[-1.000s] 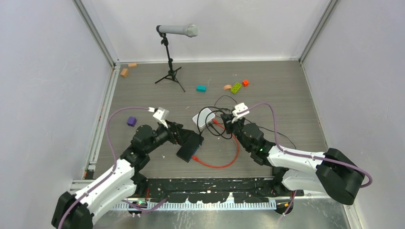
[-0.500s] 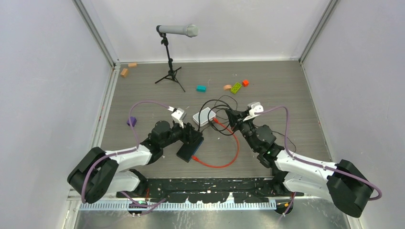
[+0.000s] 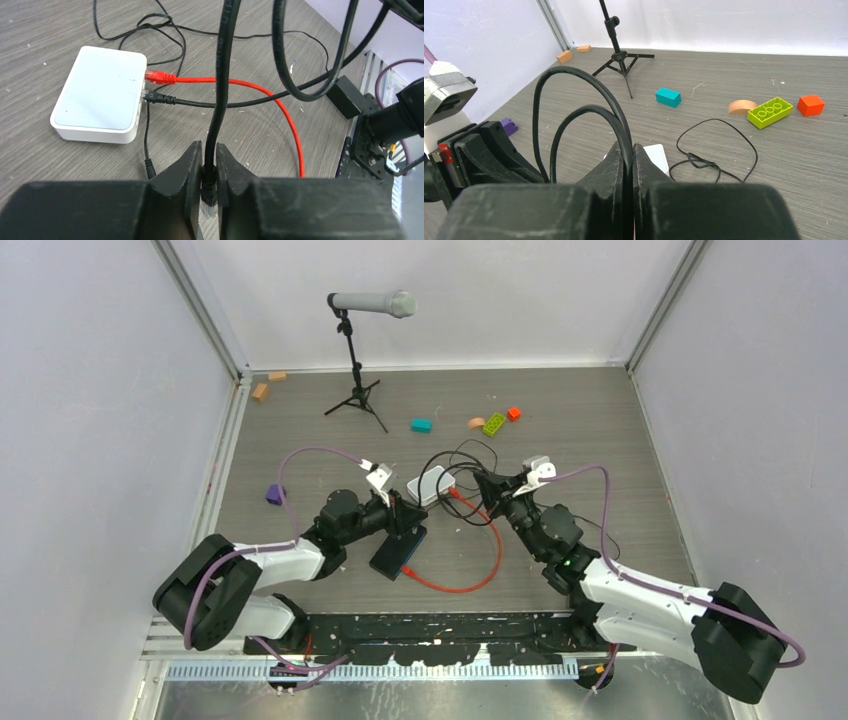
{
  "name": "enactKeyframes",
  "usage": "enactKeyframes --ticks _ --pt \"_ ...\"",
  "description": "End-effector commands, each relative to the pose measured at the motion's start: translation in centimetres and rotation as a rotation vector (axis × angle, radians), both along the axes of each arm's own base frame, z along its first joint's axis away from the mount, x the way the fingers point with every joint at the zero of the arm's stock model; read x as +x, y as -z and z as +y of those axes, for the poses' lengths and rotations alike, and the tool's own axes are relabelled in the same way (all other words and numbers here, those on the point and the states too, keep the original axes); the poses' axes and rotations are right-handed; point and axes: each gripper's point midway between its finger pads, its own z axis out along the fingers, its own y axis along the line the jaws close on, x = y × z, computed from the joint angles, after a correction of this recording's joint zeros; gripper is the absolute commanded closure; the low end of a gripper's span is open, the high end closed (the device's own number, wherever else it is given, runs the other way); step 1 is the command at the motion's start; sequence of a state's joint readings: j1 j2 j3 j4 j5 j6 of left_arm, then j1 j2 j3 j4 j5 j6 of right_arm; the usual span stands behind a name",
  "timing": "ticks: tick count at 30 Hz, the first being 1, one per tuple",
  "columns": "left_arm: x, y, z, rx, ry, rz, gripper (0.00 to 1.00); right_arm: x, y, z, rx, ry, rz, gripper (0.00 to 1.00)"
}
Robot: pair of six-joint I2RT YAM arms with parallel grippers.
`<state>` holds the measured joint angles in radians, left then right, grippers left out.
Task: Insert the plug into the switch port
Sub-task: Pick up the connector from the center of the board.
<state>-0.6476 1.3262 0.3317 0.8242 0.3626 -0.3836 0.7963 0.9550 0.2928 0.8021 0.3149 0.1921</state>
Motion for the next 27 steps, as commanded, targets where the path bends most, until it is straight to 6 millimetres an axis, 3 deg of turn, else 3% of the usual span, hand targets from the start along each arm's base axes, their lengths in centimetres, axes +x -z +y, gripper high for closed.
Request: enactKeyframes --ticks 1,3,7,10,15,20,23,27 --pt "-0.6 -2.4 -0.7 -0.04 0.066 -0.11 0.91 -0.2 -1.7 -0.6 0.026 0.01 -0.032 0.99" --pt "-0.6 -2.8 -0.4 -0.009 0.071 -0.142 0.99 -0.5 -0.9 -0.9 -0.072 0.007 0.019 0.92" --pt "0.2 -4.0 0.8 0.118 0.046 -0.253 1.0 -2.0 -1.6 -1.1 -0.216 -0.063 0.081 0.59" --pt "0.6 -5.5 1.9 0.209 0.04 -0.388 1.0 -3.8 -2.4 -0.9 -0.31 -0.158 0.133 0.43" --pt "-0.7 -8.4 2.7 0.359 0.142 -0.598 1.0 -6.8 -5.8 -0.5 -0.313 -0.291 0.164 0.41" --pt "-2.8 -10.7 3.2 0.504 0.242 -0.812 1.0 -11.5 -9.5 1.5 -0.273 -0.561 0.162 0.41" --pt "-4.7 -10.6 3.0 0.588 0.368 -0.87 1.0 -13.5 -10.9 2.2 -0.269 -0.673 0.191 0.42" --pt "-8.3 -10.7 2.2 0.677 0.604 -0.961 1.0 -14.2 -11.1 2.6 -0.279 -0.724 0.241 0.43"
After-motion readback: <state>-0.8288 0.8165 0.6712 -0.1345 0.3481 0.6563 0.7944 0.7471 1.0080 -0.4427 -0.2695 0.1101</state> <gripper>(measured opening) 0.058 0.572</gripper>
